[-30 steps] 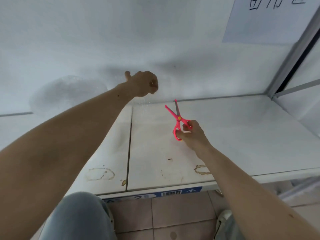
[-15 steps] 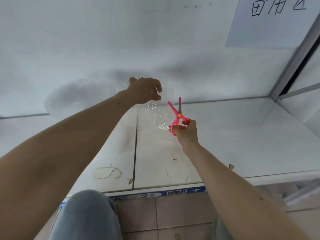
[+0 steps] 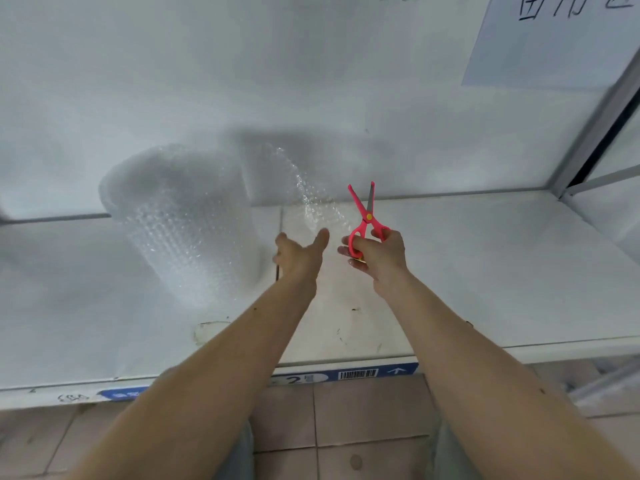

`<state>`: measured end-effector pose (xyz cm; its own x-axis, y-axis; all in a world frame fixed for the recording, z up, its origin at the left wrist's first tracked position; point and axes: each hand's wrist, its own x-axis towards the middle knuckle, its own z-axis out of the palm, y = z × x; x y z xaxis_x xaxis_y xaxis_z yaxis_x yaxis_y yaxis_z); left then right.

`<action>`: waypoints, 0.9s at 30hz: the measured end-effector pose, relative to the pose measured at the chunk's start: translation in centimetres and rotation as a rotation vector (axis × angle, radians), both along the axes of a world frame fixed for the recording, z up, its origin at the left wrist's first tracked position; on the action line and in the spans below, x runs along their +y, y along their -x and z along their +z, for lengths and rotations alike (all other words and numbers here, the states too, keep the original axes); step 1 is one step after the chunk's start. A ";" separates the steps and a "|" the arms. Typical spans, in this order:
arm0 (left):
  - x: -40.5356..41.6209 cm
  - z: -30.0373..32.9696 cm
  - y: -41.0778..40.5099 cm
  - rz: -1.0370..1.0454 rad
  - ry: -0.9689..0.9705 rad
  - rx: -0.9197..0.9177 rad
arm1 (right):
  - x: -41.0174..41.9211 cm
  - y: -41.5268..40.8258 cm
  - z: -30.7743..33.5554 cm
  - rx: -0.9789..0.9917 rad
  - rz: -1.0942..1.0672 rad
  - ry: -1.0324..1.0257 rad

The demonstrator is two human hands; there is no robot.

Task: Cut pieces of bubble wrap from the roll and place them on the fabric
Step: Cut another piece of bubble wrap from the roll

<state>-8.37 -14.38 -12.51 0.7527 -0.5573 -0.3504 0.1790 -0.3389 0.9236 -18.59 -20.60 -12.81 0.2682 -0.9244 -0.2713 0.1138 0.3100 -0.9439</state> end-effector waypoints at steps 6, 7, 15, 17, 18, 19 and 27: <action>-0.5 -0.5 -0.5 0.017 0.151 0.509 | -0.4 0.5 0.5 -0.068 -0.010 -0.035; -0.6 -0.7 -0.7 0.038 0.203 0.576 | -0.5 0.6 0.6 -0.075 -0.011 -0.039; -0.7 -1.4 -1.7 0.097 0.312 0.704 | -0.3 1.7 -0.7 0.226 0.078 -0.024; -1.0 -1.1 -1.7 0.099 0.342 0.716 | 0.5 2.6 -0.6 0.287 0.148 -0.042; -1.3 -0.9 -1.7 0.094 0.361 0.726 | 1.0 3.1 -0.4 0.294 0.180 -0.046; -1.5 -0.7 -1.7 0.082 0.374 0.728 | 1.4 3.5 -0.3 0.284 0.209 -0.052; -2.9 -0.6 -1.2 0.034 0.254 0.580 | 3.8 4.8 -1.0 0.252 0.281 -0.055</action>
<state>-7.21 -17.31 -13.15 0.4985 -0.6560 -0.5667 0.6817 -0.1072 0.7237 -23.39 -16.79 -13.83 0.4273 -0.8067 -0.4082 -0.2164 0.3471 -0.9125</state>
